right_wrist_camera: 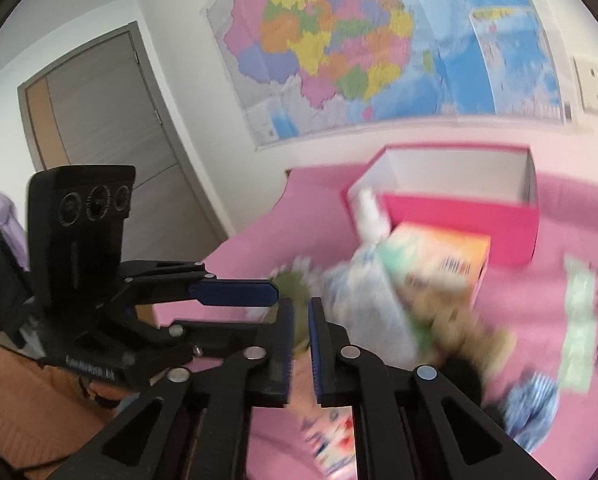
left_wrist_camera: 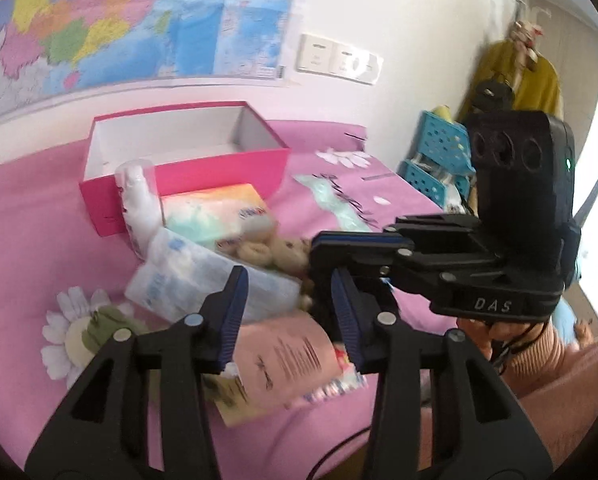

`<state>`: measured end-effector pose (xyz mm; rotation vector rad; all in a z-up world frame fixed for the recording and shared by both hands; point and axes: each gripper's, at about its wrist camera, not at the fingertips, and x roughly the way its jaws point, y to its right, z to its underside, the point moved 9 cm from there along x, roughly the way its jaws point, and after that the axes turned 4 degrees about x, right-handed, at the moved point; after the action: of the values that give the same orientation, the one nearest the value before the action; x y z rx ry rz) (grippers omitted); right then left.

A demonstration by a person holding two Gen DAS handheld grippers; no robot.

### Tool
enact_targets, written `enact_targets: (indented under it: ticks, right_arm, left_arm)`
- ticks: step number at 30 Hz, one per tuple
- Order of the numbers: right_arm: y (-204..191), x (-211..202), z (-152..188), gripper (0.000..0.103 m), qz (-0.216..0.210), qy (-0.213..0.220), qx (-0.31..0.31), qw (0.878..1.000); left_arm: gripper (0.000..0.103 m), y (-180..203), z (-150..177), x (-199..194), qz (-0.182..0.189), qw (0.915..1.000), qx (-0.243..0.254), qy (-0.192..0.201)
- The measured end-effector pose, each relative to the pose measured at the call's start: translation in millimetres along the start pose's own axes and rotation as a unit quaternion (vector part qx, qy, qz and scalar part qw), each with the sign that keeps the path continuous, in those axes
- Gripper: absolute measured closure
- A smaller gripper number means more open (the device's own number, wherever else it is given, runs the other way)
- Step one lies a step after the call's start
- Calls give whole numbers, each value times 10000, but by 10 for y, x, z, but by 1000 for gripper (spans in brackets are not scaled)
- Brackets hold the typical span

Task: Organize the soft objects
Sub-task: 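Lower the left gripper onto the pink hand-cream pouch and grasp it, then carry the pouch with the left gripper over the pink box and release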

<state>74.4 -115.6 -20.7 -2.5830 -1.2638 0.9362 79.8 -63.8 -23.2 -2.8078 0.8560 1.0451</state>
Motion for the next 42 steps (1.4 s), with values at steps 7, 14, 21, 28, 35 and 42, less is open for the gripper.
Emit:
enact_targets:
  ticks: [7,14,21,28,35,42]
  right_arm:
    - [397,211,34,91,182,-306,368,9987]
    - [305,203,400,62,-136,-866,504,9949]
    - [152,310,676,62,-344,-1146,827,9894]
    - [235,424,680,85,-99,-1131,881,9896]
    - [338,429,708,91,137,-1058,787,9912]
    - [379,393,712,91,112,-994,832,9915]
  left_arm:
    - [58,-414,368,113,-225,9974,-534,-418]
    - [55,-362,719,42,-78,9951,-678,-709]
    - [50,-221,887,9,72,9946,-581,-861]
    - [50,-91,967,104,240,9929,-503,-1050]
    - [49,-166,926,311,368,9891,-782,-1196]
    - [52,-166,784,337,410,9898,-913,-1016]
